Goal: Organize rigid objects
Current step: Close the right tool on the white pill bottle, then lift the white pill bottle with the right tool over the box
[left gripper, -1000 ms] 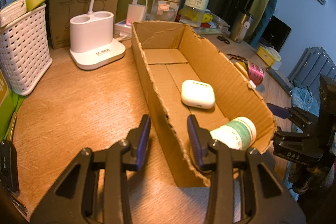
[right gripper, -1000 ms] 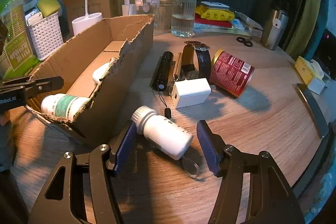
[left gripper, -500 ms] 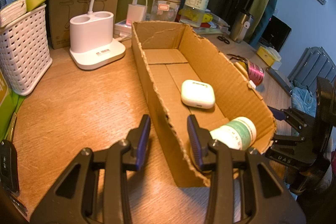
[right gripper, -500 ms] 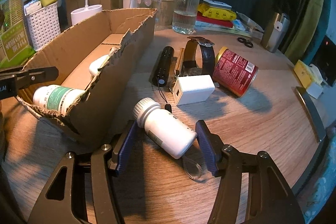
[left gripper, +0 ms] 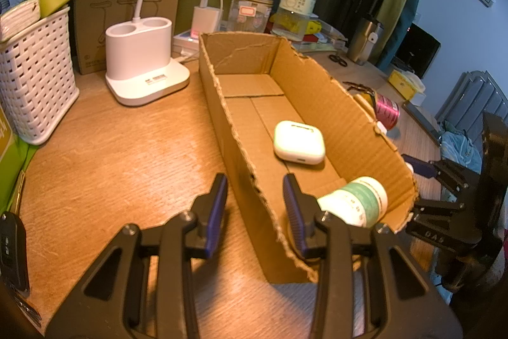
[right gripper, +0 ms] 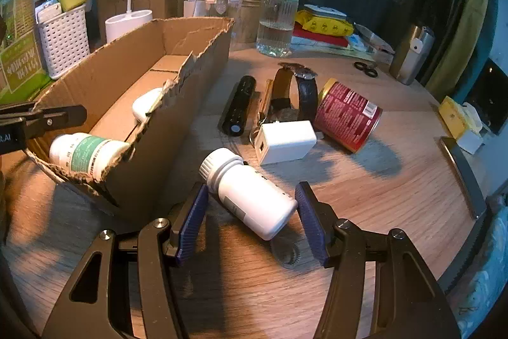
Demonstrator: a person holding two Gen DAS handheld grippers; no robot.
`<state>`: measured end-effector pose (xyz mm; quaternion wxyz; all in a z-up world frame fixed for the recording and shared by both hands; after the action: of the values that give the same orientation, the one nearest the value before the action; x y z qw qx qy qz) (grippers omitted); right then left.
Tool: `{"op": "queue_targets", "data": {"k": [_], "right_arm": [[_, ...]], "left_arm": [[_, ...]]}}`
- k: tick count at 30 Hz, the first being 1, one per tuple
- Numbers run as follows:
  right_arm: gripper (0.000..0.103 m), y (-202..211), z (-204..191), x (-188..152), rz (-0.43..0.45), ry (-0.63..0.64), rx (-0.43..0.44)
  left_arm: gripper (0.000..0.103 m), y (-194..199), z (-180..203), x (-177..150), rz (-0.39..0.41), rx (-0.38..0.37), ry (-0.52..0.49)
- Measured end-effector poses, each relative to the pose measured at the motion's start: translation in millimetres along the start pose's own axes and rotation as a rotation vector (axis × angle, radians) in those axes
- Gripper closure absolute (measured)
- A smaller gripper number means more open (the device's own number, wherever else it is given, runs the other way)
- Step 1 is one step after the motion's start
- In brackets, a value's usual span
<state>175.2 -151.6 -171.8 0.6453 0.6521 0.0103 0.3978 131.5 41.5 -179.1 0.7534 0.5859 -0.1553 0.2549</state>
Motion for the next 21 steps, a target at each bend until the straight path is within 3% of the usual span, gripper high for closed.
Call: {"op": "queue_targets", "data": {"k": [21], "right_arm": [[0.043, 38.7, 7.5, 18.7, 0.072, -0.016, -0.040]], "left_arm": [[0.065, 0.1, -0.2, 0.1, 0.000, 0.000, 0.000]]}}
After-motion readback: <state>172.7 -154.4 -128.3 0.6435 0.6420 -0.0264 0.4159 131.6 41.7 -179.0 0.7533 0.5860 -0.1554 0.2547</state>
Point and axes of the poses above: each gripper's, at about its wrist camera, not at the fingertips, and y roughly against the way its jaws point, z to its right, x to its top, the point moved 5 cm from there along -y, roughly the way its jaws point, and after that the axes turned 12 degrees about -z, right-handed, at the moved point
